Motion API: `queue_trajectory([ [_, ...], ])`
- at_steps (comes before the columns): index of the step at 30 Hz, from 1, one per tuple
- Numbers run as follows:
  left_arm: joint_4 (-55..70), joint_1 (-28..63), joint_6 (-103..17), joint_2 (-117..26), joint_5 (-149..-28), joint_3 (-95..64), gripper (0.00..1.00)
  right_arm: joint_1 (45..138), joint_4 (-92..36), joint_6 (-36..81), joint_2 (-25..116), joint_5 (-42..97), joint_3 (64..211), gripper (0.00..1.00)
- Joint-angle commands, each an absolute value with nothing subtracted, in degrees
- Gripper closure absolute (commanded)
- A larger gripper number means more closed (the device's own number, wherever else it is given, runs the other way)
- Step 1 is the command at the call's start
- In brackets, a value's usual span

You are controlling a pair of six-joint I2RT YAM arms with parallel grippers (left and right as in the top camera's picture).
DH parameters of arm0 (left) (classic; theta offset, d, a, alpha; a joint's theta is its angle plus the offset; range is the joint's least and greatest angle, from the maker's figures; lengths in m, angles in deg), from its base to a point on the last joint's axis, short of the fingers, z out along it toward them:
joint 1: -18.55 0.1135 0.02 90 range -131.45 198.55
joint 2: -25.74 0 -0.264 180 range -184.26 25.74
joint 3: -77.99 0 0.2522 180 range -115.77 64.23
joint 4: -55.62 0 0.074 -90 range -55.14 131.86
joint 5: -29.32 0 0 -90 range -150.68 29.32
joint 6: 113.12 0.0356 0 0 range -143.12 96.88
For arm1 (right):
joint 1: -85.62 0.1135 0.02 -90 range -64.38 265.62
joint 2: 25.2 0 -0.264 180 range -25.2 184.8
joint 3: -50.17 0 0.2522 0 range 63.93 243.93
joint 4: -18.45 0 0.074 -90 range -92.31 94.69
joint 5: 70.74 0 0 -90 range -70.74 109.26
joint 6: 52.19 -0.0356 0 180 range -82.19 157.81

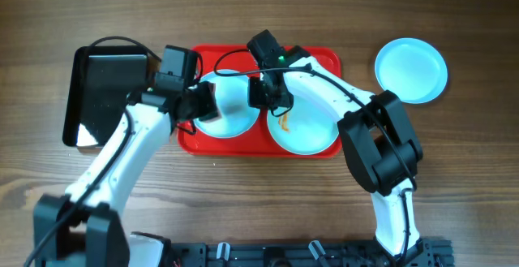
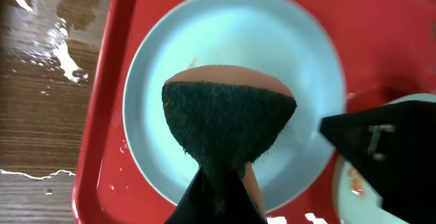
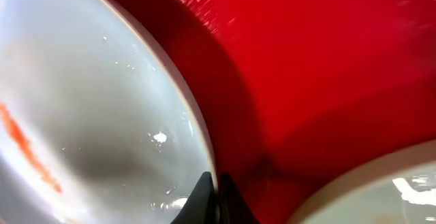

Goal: Clean dirty plates on tray and stack at the side

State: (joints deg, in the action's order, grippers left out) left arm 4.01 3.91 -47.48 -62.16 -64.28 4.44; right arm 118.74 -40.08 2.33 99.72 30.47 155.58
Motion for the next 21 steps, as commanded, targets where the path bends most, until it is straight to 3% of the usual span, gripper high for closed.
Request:
queue_trajectory([
  [1,5.0,2.8,-49.5,-66.4,-66.1,4.2,0.96,118.6,-39.9,0.1,97.6,26.8,156.8,0.96],
  [16,16.0,-1.2,-52.1,-75.2,-66.1,4.2,0.96,121.0,-39.4,-1.1,97.7,29.6,155.2,0.95],
  [21,16.1,-1.2,-51.9,-75.9,-63.9,4.2,0.96,121.0,-42.1,3.3,96.1,29.6,157.7,0.60],
])
